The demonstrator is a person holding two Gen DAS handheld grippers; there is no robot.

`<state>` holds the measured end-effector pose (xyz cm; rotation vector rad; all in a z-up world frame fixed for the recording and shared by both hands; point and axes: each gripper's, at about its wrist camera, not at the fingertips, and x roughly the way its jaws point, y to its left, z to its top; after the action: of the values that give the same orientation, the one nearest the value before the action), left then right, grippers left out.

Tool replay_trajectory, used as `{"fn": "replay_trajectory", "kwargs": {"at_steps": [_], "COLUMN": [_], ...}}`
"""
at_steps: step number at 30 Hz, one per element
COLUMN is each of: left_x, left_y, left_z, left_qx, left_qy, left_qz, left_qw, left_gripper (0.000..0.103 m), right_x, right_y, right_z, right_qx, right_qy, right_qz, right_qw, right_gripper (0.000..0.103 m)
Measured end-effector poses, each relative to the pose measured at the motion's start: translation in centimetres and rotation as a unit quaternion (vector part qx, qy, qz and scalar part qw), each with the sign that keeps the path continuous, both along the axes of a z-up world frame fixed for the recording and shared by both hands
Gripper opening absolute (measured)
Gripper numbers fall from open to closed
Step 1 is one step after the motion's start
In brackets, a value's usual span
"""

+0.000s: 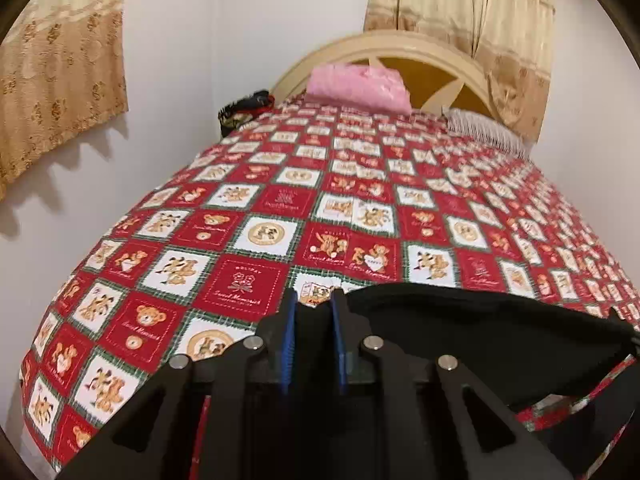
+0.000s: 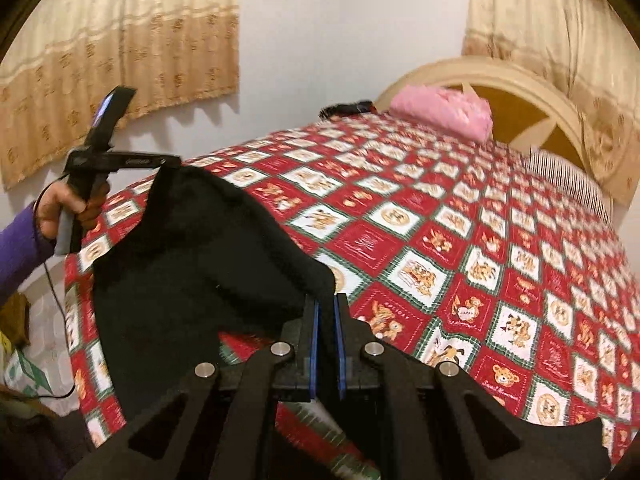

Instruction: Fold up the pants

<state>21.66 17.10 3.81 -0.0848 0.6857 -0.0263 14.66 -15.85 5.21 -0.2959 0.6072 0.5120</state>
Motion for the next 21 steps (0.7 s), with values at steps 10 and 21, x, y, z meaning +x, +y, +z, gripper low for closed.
{"fn": "replay_trajectory", "kwargs": {"at_steps": [10, 21], "left_x": [-9.6, -13.7], "left_y": [1.9, 6.4], "left_z": [-1.4, -8.3], "left_qx": [0.008, 0.052], "left_qy": [-0.072, 0.027], "left_qz": [-0.009, 0.081], "left_qw": [0.9973, 0.995], "left_gripper": [0.018, 0.08], "right_x": [-8.8, -12.5], "right_y": [0.9, 1.5], "right_z": [-4.6, -12.8], "right_qx": [-0.018, -0.061], "right_qy": [-0.011, 0.052], "right_qz": [0.031, 0.035], "right_qw": [0.999, 0.996], "right_gripper": [0.007, 0.008]}}
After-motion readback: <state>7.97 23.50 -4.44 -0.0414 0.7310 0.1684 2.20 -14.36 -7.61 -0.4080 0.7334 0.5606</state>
